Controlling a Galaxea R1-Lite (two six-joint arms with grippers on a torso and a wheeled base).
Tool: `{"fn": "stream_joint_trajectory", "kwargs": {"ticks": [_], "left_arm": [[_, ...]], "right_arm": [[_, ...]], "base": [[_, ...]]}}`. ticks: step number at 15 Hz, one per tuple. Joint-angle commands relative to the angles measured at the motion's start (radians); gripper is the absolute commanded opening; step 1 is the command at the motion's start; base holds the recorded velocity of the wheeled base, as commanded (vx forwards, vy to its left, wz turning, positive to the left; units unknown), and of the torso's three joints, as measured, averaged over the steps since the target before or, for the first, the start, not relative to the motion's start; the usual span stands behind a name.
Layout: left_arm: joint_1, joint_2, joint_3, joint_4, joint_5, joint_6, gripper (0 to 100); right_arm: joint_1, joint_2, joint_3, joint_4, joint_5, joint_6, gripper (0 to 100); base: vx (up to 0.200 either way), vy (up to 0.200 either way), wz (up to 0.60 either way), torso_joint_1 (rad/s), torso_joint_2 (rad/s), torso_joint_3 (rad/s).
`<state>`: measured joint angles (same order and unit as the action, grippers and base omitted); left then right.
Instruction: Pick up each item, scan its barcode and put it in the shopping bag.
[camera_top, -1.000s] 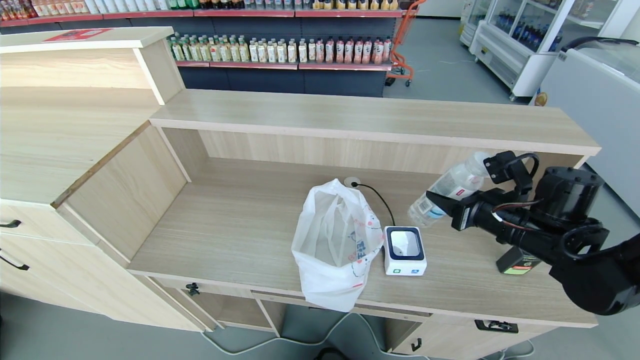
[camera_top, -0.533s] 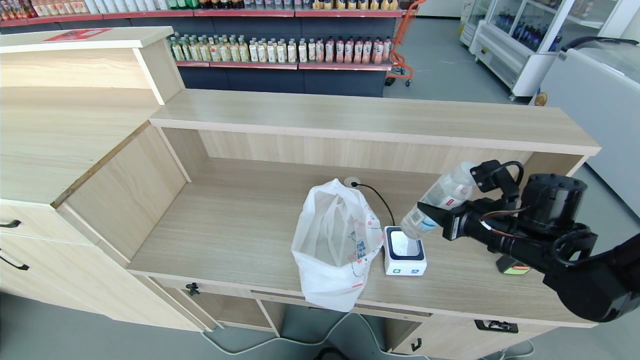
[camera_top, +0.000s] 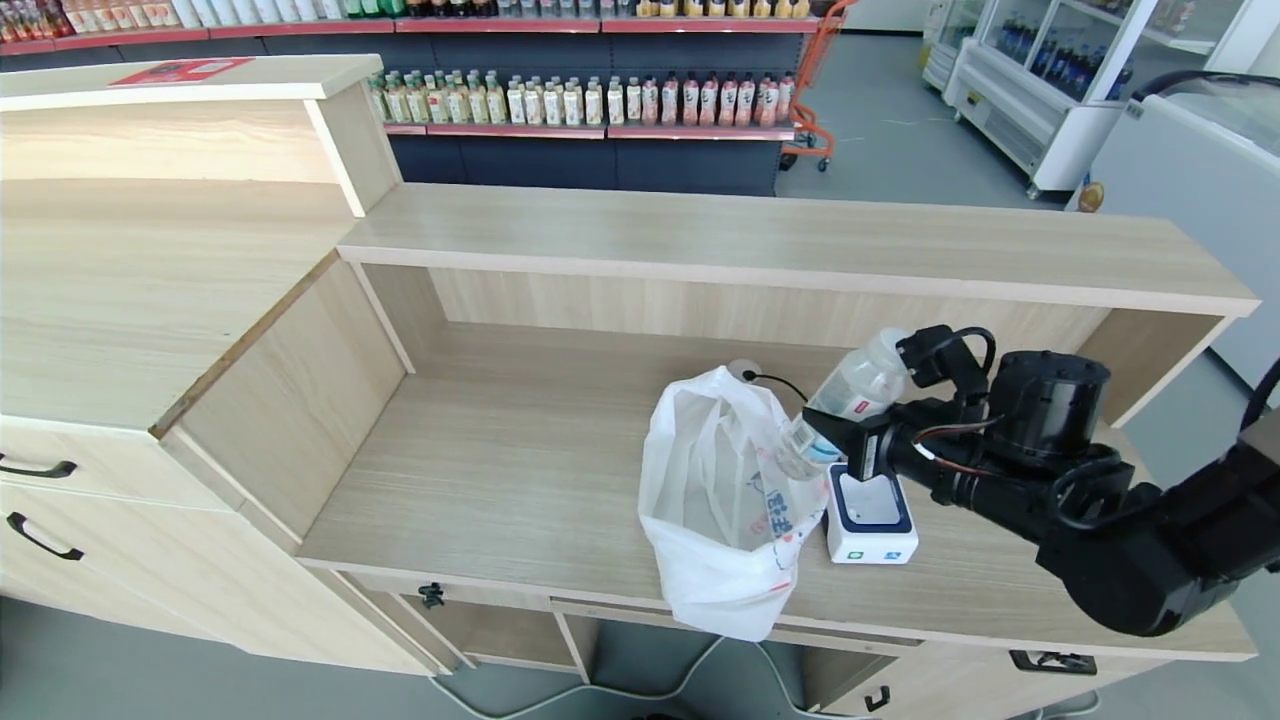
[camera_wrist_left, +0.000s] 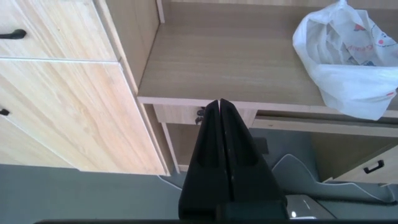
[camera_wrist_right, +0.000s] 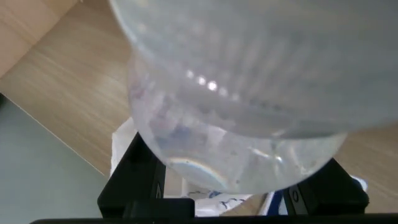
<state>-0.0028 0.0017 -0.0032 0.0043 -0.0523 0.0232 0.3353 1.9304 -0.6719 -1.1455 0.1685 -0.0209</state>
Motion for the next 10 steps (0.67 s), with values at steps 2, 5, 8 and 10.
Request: {"fn": "stream_joint_trajectory", "kwargs": {"ticks": [2,5,8,10], "left_arm": [[0.000,0.000,0.000,0.000,0.000,-0.002,0],[0.000,0.000,0.000,0.000,0.000,0.000,0],[0.000,0.000,0.000,0.000,0.000,-0.002,0],[0.000,0.000,0.000,0.000,0.002,-0.002,0]], "right_arm": [[0.037,0.084,-0.054,0.000,-0.012,-0.002,0],[0.065,0.148,-0.084,-0.008,-0.034,-0.001,0],[0.070,0.202,-0.084,-0.013,-0.035,-0.005,0],[0.070,0.251,-0.081,-0.063,-0.037,-0.011,0]], "base": [[0.000,0.000,0.00,0.000,0.00,0.000],[0.000,0.000,0.00,0.000,0.00,0.000],[0.000,0.000,0.00,0.000,0.00,0.000],[0.000,0.000,0.00,0.000,0.00,0.000]]}}
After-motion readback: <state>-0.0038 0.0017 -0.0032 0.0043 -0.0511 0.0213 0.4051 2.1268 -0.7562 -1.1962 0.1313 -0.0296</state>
